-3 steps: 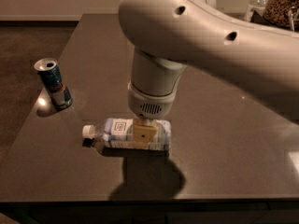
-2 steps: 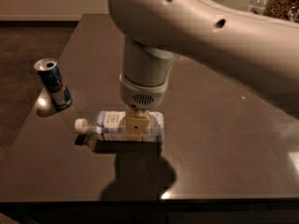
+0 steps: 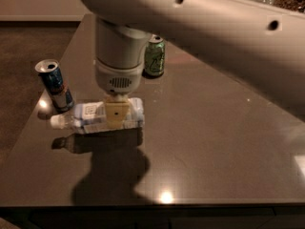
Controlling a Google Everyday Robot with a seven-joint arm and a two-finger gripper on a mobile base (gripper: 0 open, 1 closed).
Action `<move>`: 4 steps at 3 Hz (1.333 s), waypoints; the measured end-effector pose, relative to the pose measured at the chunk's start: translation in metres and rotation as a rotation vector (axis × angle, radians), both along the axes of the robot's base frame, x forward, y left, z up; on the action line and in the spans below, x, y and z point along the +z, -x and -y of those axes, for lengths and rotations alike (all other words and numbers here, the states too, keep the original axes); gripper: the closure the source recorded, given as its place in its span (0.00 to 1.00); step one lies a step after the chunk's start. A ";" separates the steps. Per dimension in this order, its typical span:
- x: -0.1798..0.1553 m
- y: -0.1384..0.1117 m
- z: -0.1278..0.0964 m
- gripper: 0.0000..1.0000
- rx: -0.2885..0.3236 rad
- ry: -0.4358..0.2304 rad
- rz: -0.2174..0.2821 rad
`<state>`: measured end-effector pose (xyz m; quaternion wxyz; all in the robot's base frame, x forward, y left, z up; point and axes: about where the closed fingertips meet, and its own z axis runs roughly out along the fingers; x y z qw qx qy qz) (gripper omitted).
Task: Move blue plastic bottle near redbull can
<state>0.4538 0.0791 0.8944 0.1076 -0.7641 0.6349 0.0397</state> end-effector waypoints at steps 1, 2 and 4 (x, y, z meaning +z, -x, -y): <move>-0.002 -0.004 -0.028 1.00 0.112 0.016 -0.001; -0.010 -0.018 -0.054 1.00 0.195 0.044 -0.015; -0.018 -0.057 -0.067 0.75 0.216 0.075 -0.021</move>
Offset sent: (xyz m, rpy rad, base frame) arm 0.0322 0.0730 -0.0186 -0.0797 0.0396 0.2659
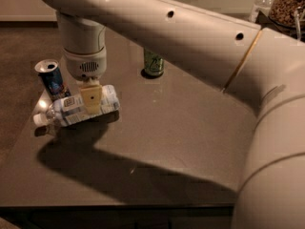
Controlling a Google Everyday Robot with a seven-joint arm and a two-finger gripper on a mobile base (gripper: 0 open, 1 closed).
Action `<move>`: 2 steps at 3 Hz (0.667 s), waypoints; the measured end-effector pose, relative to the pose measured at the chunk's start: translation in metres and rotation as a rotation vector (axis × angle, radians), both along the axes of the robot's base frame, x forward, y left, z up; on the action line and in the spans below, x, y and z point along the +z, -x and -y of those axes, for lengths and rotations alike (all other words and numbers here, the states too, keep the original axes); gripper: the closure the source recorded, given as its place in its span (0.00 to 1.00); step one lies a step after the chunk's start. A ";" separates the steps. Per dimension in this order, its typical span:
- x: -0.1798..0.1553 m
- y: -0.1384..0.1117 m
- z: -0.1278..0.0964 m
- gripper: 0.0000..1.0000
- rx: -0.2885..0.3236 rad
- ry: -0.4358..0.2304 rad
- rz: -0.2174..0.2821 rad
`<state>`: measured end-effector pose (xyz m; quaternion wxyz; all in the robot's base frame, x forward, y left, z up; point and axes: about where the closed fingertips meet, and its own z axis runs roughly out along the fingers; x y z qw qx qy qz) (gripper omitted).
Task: Move blue plastic bottle near redbull can
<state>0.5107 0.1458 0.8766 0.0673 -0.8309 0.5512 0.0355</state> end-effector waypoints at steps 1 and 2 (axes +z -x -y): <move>-0.003 -0.012 0.002 0.54 -0.014 0.006 0.000; -0.004 -0.016 -0.001 0.23 -0.016 -0.004 0.006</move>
Offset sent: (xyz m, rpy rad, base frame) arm 0.0132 -0.0020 -0.0029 -0.0062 0.0004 -0.0148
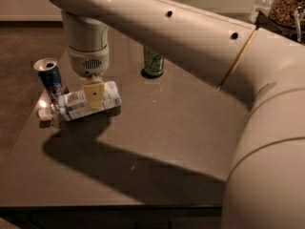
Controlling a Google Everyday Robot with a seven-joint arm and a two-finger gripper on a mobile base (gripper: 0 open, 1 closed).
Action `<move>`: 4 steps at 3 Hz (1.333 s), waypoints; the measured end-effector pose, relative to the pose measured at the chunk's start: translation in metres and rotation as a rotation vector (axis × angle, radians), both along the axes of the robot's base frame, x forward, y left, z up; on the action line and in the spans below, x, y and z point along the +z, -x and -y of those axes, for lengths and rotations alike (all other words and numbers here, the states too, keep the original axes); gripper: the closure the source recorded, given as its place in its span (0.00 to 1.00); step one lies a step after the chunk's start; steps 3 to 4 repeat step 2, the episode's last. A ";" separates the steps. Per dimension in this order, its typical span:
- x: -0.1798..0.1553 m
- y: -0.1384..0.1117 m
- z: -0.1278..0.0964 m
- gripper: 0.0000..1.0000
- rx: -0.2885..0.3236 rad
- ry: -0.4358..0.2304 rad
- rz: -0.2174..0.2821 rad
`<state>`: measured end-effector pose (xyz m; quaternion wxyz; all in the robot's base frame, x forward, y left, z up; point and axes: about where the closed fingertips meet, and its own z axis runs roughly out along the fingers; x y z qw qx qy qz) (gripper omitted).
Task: Move blue plastic bottle near redbull can
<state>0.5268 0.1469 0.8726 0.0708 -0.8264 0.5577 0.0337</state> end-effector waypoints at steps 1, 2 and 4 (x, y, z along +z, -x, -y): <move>-0.001 -0.002 -0.003 0.00 0.000 -0.010 0.006; -0.001 -0.002 -0.004 0.00 0.000 -0.010 0.006; -0.001 -0.002 -0.004 0.00 0.000 -0.010 0.006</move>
Offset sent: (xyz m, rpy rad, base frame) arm 0.0014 0.0024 -0.0008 0.0072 -0.0043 0.0001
